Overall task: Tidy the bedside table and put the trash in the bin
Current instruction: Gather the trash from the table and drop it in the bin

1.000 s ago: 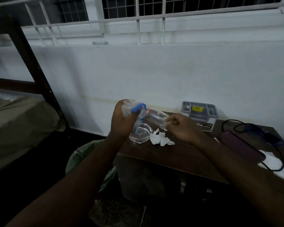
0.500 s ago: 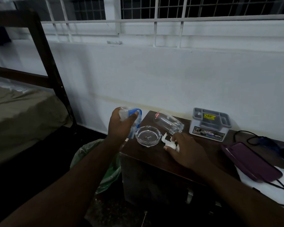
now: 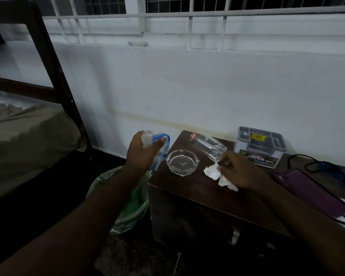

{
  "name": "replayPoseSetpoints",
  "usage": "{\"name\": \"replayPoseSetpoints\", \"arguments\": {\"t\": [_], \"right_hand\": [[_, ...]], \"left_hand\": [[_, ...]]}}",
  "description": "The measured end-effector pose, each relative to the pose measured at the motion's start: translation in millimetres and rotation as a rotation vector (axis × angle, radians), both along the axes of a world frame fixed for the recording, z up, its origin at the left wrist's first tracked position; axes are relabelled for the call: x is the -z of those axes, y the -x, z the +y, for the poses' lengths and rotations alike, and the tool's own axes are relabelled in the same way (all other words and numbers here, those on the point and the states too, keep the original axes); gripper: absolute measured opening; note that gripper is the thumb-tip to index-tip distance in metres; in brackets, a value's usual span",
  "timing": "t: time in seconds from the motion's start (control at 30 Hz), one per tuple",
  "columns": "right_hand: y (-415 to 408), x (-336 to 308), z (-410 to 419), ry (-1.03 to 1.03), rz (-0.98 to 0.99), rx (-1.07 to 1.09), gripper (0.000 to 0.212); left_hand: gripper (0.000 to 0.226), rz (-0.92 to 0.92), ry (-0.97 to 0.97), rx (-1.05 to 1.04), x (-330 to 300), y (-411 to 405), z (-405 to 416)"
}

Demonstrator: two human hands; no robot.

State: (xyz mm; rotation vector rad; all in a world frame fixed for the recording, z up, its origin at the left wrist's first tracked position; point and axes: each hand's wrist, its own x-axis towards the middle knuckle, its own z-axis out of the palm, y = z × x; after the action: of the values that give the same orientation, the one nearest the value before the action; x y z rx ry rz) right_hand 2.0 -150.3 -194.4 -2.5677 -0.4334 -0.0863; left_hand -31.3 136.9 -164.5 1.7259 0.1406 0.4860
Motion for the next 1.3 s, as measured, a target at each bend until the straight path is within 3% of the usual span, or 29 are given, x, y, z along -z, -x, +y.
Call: {"name": "replayPoseSetpoints", "arguments": {"t": [0.1, 0.23, 0.37, 0.5, 0.63, 0.7, 0.93, 1.03, 1.17, 1.3], "right_hand": [[-6, -16, -21, 0.015, 0.185, 0.045, 0.019], [1, -16, -25, 0.017, 0.473, 0.007, 0.049], [3, -17, -9, 0.102, 0.189, -0.068, 0.057], [4, -21, -1, 0.157, -0.013, -0.387, 0.05], [6, -5, 6, 0.442, 0.087, -0.358, 0.078], [6, 0, 9, 0.628, 0.077, -0.331, 0.081], [1, -4, 16, 0.68, -0.088, -0.359, 0.035], [5, -8, 13, 0.535, -0.043, -0.333, 0.029], [14, -18, 11, 0.052, -0.006, -0.2, 0.015], [21, -34, 38, -0.307, 0.134, -0.196, 0.022]], "left_hand": [[0.041, 0.015, -0.013, 0.001, 1, -1, 6], [0.041, 0.032, -0.014, 0.006, 4, -1, 14], [0.039, 0.028, 0.001, 0.012, 5, 0, 16], [0.039, 0.049, 0.002, 0.019, 4, 2, 16], [0.039, 0.073, 0.008, 0.029, 6, 4, 14], [0.039, 0.076, 0.002, 0.031, 7, 4, 14], [0.032, 0.094, -0.017, 0.072, 11, 0, 16], [0.035, 0.112, -0.03, 0.086, 14, -3, 20], [0.025, 0.128, -0.039, 0.069, 15, -5, 26], [0.029, 0.208, 0.185, 0.042, 17, -10, 38]]}}
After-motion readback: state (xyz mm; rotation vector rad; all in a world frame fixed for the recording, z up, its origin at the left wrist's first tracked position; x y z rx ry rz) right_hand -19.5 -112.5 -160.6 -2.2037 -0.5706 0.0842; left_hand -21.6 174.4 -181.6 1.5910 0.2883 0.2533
